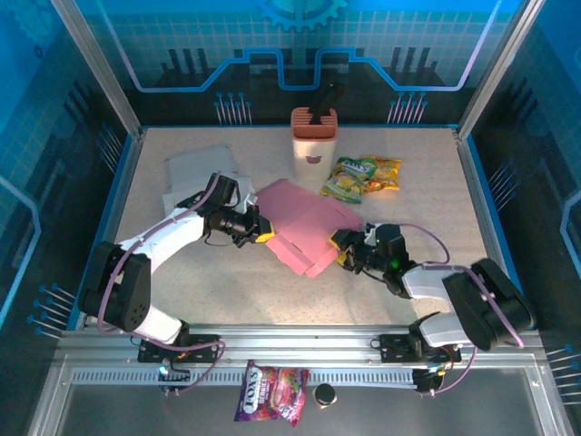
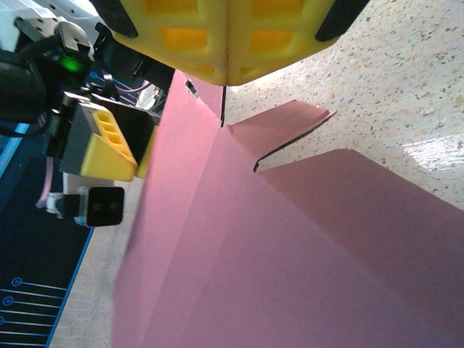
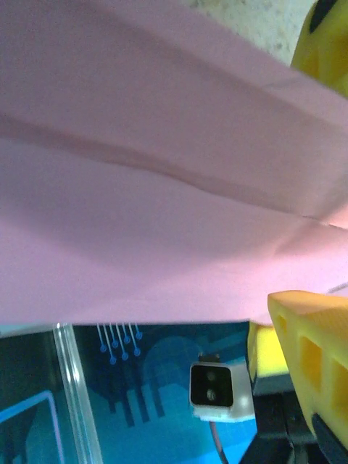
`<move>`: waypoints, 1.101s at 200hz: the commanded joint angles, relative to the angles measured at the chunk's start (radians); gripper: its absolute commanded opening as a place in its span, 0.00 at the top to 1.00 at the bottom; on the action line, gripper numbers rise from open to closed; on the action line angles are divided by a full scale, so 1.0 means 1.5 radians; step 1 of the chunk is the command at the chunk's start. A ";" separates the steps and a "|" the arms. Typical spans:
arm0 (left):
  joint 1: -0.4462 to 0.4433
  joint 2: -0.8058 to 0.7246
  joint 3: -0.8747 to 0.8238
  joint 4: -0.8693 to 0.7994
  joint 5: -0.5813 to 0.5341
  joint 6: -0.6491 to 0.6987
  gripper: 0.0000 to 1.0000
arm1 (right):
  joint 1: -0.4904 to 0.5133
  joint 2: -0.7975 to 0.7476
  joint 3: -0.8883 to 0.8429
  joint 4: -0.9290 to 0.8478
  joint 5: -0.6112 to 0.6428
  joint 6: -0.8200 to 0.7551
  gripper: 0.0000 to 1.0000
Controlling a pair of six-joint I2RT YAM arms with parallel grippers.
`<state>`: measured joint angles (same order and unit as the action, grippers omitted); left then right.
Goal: Fold the paper box
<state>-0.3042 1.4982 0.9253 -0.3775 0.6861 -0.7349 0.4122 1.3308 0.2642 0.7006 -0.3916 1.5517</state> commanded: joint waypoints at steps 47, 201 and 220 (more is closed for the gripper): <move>-0.005 0.001 0.025 -0.006 0.015 -0.011 1.00 | -0.020 -0.064 0.022 -0.096 0.014 -0.028 0.64; -0.005 -0.167 0.093 -0.080 -0.214 0.054 0.22 | -0.026 -0.190 0.355 -0.487 0.111 -0.116 1.00; -0.005 -0.222 0.104 -0.069 -0.273 0.080 0.19 | -0.017 -0.191 0.438 -0.556 0.149 -0.127 1.00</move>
<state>-0.3042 1.2739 1.0294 -0.4618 0.4450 -0.6781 0.3733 1.0634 0.7792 0.0654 -0.2829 1.4185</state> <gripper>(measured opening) 0.800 0.058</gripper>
